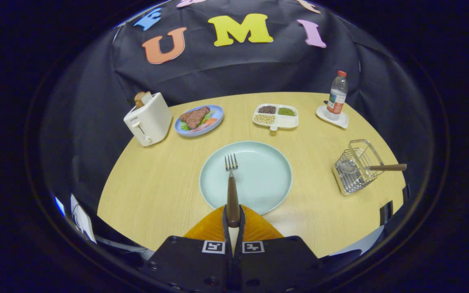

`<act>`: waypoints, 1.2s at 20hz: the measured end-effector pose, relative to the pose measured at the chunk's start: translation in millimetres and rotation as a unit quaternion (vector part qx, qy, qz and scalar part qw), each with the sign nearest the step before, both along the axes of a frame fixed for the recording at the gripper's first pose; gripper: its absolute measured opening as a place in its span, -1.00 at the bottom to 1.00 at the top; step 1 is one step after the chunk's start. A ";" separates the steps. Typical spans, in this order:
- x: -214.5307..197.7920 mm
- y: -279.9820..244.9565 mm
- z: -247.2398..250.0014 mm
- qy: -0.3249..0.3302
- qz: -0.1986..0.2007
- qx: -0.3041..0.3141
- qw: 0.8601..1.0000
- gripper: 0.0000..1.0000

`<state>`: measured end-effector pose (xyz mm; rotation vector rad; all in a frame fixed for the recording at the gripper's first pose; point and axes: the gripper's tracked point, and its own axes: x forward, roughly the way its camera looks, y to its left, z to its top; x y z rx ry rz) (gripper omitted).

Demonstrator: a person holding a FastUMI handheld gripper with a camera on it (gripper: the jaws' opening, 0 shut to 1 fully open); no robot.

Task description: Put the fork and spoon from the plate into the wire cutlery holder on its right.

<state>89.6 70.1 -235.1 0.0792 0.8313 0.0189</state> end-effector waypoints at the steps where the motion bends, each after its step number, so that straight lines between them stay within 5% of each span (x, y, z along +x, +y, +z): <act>1: -0.9 -4.8 3.7 -0.005 -0.002 0.003 1.000 -0.99; 24: -45.5 -185.1 73.5 -0.076 -0.055 0.032 0.995 -0.99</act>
